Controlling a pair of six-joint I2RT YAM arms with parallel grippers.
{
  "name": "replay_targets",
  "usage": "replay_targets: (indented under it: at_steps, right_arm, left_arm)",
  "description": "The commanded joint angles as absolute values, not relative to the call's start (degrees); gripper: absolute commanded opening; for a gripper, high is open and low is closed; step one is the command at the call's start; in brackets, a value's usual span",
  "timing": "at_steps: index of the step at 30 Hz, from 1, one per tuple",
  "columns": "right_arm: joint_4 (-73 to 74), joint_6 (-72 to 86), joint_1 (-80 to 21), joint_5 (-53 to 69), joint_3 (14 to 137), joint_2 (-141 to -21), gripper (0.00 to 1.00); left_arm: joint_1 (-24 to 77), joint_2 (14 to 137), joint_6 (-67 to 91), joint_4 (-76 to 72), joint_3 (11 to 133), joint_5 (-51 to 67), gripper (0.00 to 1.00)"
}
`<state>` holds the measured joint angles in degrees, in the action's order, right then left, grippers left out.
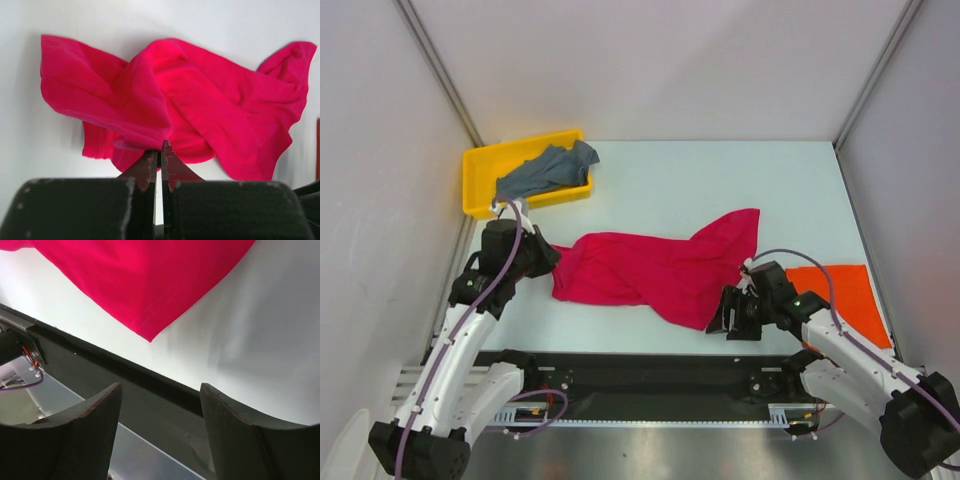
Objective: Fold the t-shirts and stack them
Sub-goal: Flatten the tshirt out
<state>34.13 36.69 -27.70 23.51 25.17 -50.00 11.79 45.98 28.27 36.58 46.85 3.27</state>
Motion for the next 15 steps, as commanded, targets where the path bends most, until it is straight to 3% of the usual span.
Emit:
replay_targets:
  at_steps: [1, 6, 11, 15]
  right_arm:
    - [24.18, 40.08, -28.39, 26.2, 23.82, -51.84, 0.7]
    - [18.82, 40.43, -29.18, 24.52, 24.52, -57.56, 0.68]
    - [12.57, 43.06, -31.28, 22.68, 24.52, -63.44, 0.56]
    - [12.13, 46.23, -33.92, 19.52, 24.61, -65.3, 0.51]
  left_arm:
    - [12.13, 44.65, 29.27, 37.26, 46.76, 4.75, 0.0]
    - [12.13, 44.65, 27.95, 39.2, 49.13, 4.66, 0.0]
    - [12.13, 44.3, 27.42, 39.9, 50.1, 5.01, 0.0]
    - [12.13, 44.39, 26.54, 40.43, 51.15, 4.66, 0.0]
